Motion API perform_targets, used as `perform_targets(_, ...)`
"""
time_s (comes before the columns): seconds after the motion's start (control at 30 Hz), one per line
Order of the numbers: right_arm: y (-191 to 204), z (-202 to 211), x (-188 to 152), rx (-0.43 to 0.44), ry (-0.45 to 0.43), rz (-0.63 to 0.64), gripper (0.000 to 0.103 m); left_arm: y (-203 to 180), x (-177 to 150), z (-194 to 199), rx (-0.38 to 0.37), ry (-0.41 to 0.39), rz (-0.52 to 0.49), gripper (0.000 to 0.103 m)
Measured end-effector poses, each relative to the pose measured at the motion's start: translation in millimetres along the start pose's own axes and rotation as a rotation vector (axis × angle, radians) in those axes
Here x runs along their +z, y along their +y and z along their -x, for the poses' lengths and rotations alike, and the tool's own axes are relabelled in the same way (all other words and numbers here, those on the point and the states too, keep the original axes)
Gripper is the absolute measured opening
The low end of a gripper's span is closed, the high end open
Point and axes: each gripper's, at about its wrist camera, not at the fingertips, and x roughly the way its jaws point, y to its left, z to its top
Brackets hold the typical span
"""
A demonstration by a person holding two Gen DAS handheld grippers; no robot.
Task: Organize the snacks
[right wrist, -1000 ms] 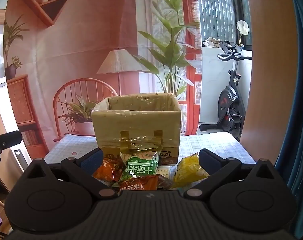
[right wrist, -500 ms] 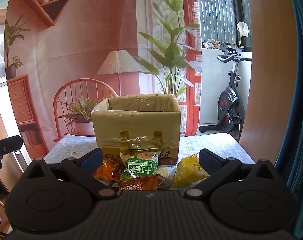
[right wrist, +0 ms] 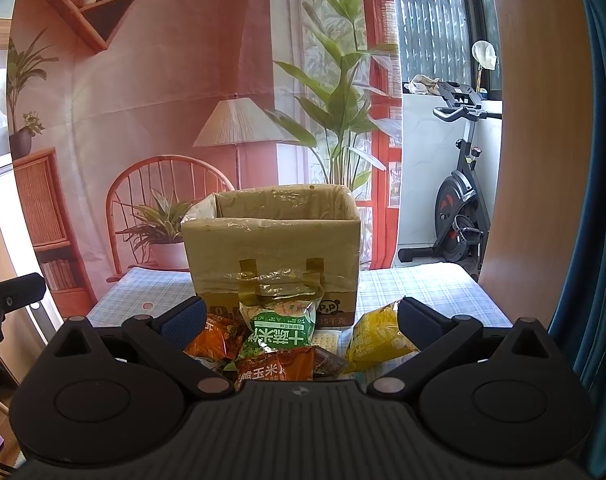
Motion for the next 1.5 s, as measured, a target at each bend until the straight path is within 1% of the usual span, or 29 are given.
perform_targets(1.5, -1.5, -1.3, -2.2, 0.000, 0.004, -0.001, 0.103, -1.6, -2.9, -5.0, -0.002, 0.036, 0.016, 0.099)
